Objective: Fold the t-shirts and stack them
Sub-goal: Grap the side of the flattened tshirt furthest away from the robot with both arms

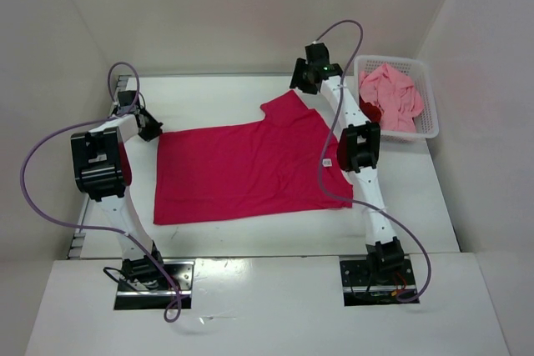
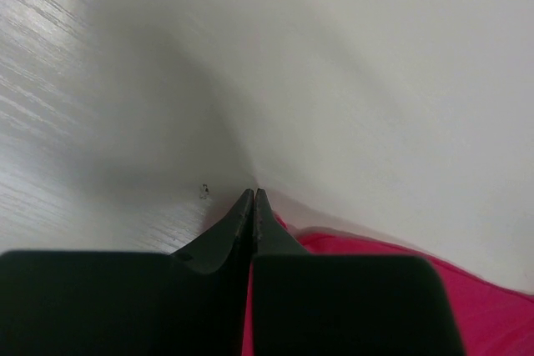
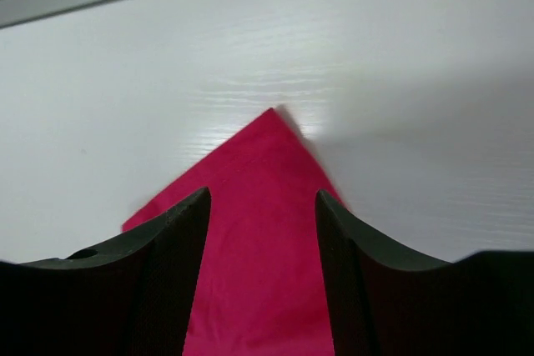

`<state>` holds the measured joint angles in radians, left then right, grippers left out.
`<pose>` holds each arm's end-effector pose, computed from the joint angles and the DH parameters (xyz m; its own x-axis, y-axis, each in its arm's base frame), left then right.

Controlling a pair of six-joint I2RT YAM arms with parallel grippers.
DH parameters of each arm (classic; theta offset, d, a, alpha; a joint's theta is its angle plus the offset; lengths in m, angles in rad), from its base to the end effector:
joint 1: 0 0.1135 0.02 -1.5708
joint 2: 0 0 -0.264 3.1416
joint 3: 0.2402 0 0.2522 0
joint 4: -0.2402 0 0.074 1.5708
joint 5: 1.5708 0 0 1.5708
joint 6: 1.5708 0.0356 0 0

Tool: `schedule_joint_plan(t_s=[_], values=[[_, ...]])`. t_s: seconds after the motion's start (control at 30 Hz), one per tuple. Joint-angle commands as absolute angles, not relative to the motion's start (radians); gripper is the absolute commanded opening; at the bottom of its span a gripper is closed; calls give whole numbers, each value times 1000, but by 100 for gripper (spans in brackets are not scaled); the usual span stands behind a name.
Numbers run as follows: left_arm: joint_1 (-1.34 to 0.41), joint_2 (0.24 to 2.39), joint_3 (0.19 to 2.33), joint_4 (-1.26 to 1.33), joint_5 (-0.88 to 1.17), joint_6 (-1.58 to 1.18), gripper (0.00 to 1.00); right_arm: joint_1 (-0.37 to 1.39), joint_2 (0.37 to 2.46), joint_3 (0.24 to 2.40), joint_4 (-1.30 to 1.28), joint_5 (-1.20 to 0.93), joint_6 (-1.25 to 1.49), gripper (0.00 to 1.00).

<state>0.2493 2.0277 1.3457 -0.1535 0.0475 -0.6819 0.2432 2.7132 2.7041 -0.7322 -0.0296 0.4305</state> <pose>0.4248 0.1064 0.1613 -0.4221 -0.7571 -0.4986 -0.6203 0.6423 -0.4501 0.5690 0.1422 0.2069 -0.7049 0.2549 -0.6620 0.0355 0.9447 0.3260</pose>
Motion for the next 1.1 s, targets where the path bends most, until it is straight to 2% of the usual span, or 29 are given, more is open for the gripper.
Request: schedule_joint_plan(t_s=[0.0, 0.23, 0.7, 0.9, 0.97, 1.0, 1.07], values=[[247, 2036, 1358, -130, 69, -672, 1, 232, 2749, 2761, -762, 11, 405, 59], [247, 2017, 1348, -110, 87, -681, 0, 232, 2841, 2815, -706, -28, 417, 63], [238, 1987, 1312, -101, 89, -692, 0, 232, 2935, 2847, -598, -124, 503, 63], [229, 1977, 1312, -101, 89, -701, 0, 232, 2964, 2865, -566, -163, 561, 37], [229, 1968, 1302, -101, 89, -701, 0, 232, 2964, 2875, -555, -163, 572, 25], [229, 1968, 1302, -92, 89, -701, 0, 232, 2964, 2875, -555, -163, 572, 15], [229, 1968, 1302, -92, 89, -701, 0, 232, 2964, 2910, -567, -163, 572, 10]])
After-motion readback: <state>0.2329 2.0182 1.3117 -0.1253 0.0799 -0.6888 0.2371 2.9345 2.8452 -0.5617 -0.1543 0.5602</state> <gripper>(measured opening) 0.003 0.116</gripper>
